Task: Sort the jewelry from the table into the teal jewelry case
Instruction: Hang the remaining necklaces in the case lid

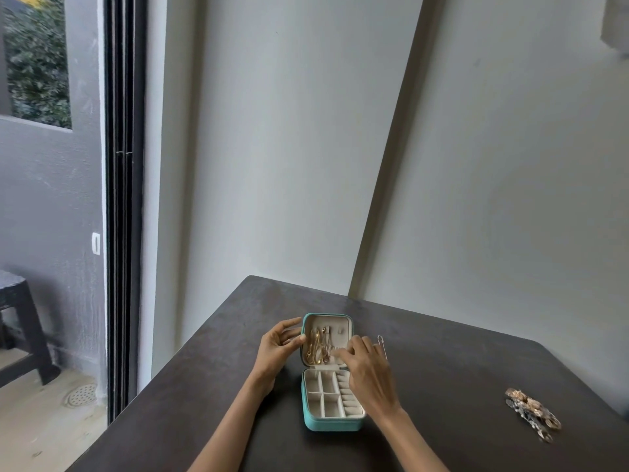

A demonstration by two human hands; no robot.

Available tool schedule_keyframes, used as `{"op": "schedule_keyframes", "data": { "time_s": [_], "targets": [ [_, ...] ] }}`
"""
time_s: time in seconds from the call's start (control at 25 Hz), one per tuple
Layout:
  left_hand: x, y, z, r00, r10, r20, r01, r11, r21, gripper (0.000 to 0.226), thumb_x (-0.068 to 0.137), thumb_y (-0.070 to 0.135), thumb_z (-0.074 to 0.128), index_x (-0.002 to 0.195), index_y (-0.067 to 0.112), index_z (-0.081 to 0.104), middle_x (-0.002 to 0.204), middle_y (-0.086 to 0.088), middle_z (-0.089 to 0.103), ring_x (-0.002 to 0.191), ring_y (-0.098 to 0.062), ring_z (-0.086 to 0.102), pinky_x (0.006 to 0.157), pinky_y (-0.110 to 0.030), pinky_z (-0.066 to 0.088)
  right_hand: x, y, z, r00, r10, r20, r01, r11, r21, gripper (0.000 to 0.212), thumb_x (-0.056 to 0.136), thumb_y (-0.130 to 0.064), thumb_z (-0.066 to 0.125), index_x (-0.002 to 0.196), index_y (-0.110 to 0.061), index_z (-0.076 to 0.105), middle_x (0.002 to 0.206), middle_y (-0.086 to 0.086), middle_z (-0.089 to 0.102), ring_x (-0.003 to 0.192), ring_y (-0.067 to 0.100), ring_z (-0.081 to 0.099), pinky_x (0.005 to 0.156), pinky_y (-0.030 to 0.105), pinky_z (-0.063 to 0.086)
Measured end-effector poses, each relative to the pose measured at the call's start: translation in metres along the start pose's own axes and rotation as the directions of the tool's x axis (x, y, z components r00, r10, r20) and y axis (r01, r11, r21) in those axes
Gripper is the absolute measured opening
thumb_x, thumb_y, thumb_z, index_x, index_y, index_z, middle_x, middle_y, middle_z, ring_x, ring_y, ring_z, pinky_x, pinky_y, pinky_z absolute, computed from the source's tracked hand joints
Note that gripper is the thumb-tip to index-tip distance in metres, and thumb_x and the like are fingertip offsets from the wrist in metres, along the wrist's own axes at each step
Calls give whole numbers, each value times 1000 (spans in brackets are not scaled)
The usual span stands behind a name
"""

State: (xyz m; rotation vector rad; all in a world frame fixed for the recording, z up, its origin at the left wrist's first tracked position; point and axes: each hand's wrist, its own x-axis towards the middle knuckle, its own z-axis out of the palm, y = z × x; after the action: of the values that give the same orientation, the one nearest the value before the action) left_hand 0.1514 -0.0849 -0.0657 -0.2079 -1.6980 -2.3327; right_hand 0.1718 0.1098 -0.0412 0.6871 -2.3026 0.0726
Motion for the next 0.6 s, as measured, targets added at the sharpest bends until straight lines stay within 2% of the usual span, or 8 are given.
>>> {"op": "schedule_keyframes", "data": {
  "time_s": [0.2,0.36,0.48,0.6],
  "targets": [
    [4,3,2,997,-68,-37,71,992,104,25,82,-1,65,105,8,63,83,-1,73,76,-8,67,62,-12,50,3,-1,1,996,15,84,-11,999,-38,39,51,-1,81,74,-31,72,70,-10,51,66,12,48,53,24,45],
    [5,10,9,987,-135,-82,150,965,214,24,85,4,65,108,7,60,79,-3,67,64,-7,57,50,-7,42,3,-1,-1,995,2,95,-3,1000,3,43,51,-2,81,80,-32,71,70,-10,53,65,13,52,52,23,46],
    [7,16,11,978,-187,-92,205,938,278,26,85,4,64,110,6,57,78,-4,63,64,-11,52,44,-5,38,4,-1,-2,992,-25,126,25,1000,3,43,47,-4,84,75,-34,72,70,-11,54,65,11,53,52,21,47],
    [9,20,11,969,-227,-95,246,912,330,27,86,8,65,112,7,57,78,-4,63,65,-12,53,44,-9,39,4,-1,2,993,-10,121,7,1000,23,45,47,-2,83,77,-34,71,73,-12,56,67,10,52,53,20,46]
  ]
}}
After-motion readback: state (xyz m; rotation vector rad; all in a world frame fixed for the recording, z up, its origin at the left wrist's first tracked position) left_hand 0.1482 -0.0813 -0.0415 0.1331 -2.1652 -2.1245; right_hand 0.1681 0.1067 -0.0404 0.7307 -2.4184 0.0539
